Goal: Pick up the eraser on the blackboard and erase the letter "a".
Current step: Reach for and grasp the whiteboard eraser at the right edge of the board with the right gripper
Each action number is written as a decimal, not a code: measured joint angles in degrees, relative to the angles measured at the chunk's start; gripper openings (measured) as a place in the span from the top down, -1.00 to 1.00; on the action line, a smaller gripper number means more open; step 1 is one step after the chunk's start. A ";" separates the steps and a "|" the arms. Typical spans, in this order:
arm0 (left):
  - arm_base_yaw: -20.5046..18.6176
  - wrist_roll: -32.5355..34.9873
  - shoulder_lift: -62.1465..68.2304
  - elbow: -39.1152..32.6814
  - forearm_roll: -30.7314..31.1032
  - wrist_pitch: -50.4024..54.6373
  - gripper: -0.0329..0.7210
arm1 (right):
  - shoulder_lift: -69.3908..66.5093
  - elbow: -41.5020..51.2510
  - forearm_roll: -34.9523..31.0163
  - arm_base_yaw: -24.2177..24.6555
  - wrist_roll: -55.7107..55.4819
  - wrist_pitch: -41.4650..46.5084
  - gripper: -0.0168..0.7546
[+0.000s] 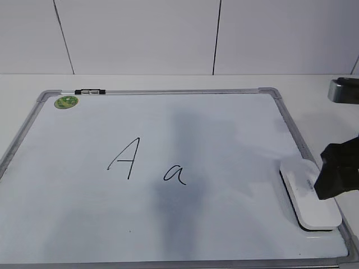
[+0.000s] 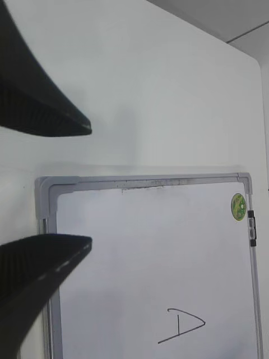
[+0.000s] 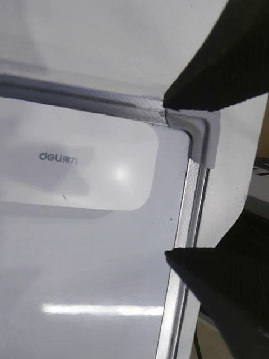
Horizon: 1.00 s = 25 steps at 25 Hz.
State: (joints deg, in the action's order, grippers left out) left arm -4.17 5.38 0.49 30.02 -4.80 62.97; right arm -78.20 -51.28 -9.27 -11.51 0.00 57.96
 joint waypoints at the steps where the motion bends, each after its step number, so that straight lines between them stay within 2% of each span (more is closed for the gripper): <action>1: 0.00 0.00 0.00 0.00 0.00 0.00 -0.14 | -0.60 0.00 0.40 -0.75 -1.09 -0.63 -0.57; 11: 0.00 0.00 0.00 0.00 0.00 0.00 -0.12 | -5.17 -0.48 0.51 -2.17 -8.20 -6.14 -0.57; 15: 0.00 0.00 0.00 0.00 0.00 0.00 -0.12 | -6.30 -0.51 2.58 -2.17 -8.64 -6.79 -0.57; 21: 0.00 0.00 0.00 0.00 0.00 0.00 -0.12 | -6.46 -0.51 5.77 -2.17 -9.12 -7.19 -0.74; 25: 0.00 0.00 0.00 0.00 0.00 0.00 -0.12 | -6.54 -1.37 6.19 -2.17 -9.24 -7.52 -0.78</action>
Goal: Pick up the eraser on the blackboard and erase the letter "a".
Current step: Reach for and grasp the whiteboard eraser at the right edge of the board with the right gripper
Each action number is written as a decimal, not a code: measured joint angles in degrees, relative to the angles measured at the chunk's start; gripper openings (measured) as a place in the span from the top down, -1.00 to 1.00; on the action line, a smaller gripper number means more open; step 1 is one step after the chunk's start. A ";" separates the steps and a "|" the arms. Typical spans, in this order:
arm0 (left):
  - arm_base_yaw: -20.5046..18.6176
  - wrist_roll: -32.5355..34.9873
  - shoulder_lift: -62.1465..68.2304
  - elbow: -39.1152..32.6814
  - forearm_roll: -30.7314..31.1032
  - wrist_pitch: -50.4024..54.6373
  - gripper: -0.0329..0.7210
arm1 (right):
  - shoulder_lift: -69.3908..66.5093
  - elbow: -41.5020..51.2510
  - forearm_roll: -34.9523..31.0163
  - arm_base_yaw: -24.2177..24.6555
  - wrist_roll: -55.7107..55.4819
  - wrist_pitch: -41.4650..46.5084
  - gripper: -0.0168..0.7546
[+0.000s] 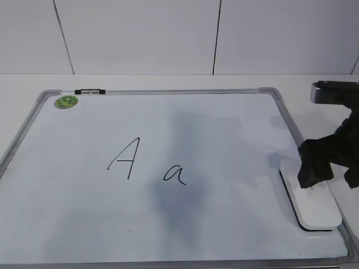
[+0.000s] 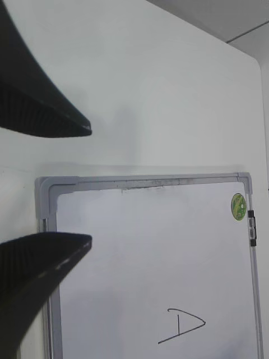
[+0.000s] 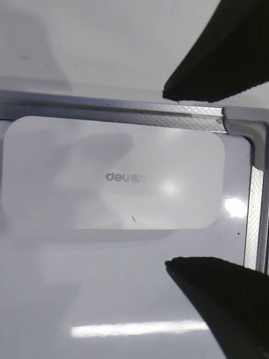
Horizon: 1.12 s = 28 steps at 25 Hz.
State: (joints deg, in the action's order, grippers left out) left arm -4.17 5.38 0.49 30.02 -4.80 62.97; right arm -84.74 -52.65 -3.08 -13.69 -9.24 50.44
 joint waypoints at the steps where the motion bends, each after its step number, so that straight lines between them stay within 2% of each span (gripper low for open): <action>1: 0.00 0.00 0.00 0.00 0.00 0.00 -0.12 | -0.18 -0.36 -0.01 0.00 0.00 0.01 -0.78; 28: 0.00 0.00 0.00 0.00 0.00 0.00 -0.12 | -10.28 -2.47 0.90 0.00 -2.47 -1.46 -0.79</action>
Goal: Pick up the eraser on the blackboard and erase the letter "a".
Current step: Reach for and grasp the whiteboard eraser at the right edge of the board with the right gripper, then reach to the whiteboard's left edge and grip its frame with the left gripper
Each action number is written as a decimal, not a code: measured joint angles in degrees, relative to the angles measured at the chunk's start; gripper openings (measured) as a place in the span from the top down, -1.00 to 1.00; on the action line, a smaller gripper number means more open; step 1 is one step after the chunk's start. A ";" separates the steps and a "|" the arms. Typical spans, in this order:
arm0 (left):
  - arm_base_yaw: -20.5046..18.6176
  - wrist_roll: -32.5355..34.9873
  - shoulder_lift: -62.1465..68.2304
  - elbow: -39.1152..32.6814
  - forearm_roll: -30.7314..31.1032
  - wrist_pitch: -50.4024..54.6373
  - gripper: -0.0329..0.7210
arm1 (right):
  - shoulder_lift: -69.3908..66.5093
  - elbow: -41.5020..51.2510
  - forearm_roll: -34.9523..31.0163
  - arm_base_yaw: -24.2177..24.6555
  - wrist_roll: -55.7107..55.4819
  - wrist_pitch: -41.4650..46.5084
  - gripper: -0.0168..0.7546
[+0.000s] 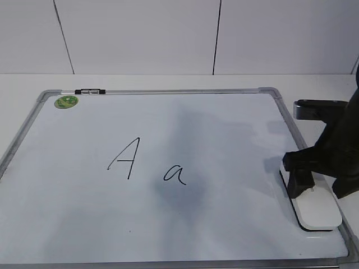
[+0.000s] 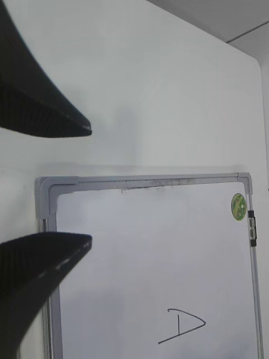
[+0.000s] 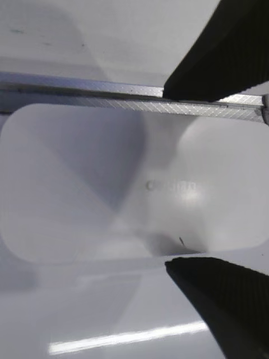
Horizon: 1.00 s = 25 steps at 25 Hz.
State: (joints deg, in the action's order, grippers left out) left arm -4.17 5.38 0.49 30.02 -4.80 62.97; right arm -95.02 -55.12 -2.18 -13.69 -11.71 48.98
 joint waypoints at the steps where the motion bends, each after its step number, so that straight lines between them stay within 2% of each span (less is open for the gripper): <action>1: 0.00 0.00 0.00 0.00 0.00 0.00 -0.12 | -0.23 0.00 0.00 0.00 0.00 -0.12 -0.79; 25: 0.00 0.00 0.00 0.00 0.00 0.00 -0.12 | -3.13 -1.30 -0.18 0.00 -0.09 -0.32 -0.72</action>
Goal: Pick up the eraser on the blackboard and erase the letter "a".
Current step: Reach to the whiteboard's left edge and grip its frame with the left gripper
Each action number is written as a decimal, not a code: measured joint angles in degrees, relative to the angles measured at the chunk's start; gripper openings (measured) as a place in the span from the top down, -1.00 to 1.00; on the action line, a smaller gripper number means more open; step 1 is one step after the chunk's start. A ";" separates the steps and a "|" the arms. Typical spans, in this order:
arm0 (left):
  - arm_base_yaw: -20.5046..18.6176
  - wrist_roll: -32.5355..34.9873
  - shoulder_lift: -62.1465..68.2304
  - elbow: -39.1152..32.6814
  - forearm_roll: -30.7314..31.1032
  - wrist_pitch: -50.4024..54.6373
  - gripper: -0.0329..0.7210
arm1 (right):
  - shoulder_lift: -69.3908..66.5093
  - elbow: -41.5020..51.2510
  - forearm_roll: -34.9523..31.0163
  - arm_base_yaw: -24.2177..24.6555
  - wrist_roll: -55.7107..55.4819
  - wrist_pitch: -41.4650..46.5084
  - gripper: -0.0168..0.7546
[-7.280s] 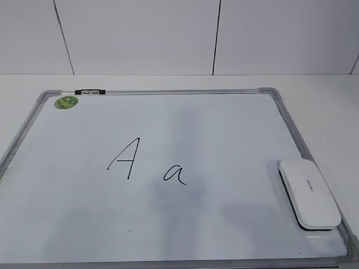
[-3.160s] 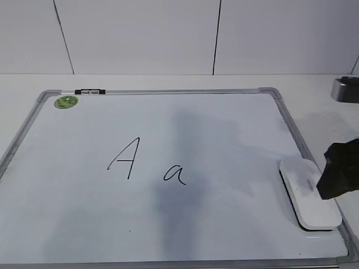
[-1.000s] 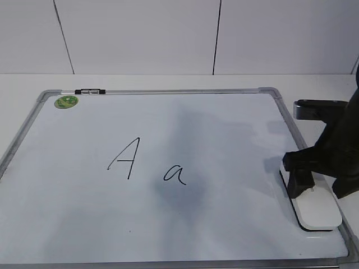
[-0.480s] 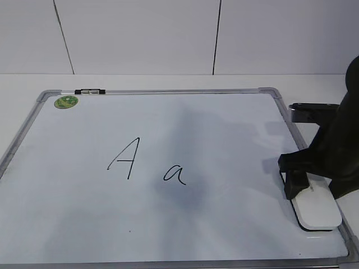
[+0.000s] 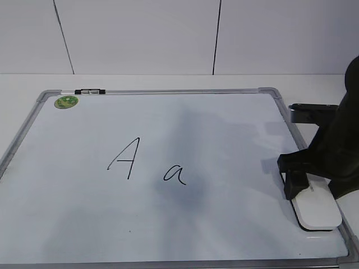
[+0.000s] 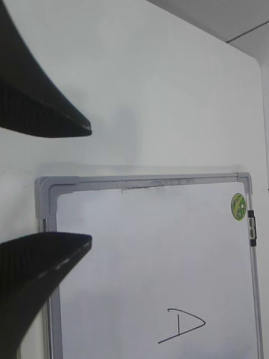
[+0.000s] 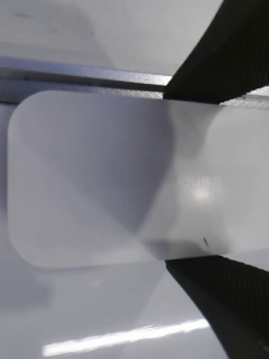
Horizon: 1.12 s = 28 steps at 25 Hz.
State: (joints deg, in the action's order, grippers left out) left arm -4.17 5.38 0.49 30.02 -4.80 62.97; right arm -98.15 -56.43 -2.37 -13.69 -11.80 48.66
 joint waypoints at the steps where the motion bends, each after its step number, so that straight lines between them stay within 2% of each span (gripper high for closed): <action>1: 0.00 0.00 0.00 0.00 0.00 0.00 -0.12 | 0.00 0.00 -0.09 0.00 0.00 0.00 -0.71; 9: 0.00 0.00 0.00 0.00 0.00 0.00 -0.12 | 0.00 0.00 -0.82 0.00 0.00 0.00 -0.50; 28: 0.00 0.00 0.00 0.00 0.00 0.00 -0.12 | -0.23 -0.93 -1.10 0.00 -0.04 0.56 -0.48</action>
State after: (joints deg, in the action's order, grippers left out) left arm -4.17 5.38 0.49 30.02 -4.80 62.97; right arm -98.39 -57.36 -3.46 -13.69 -11.84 49.22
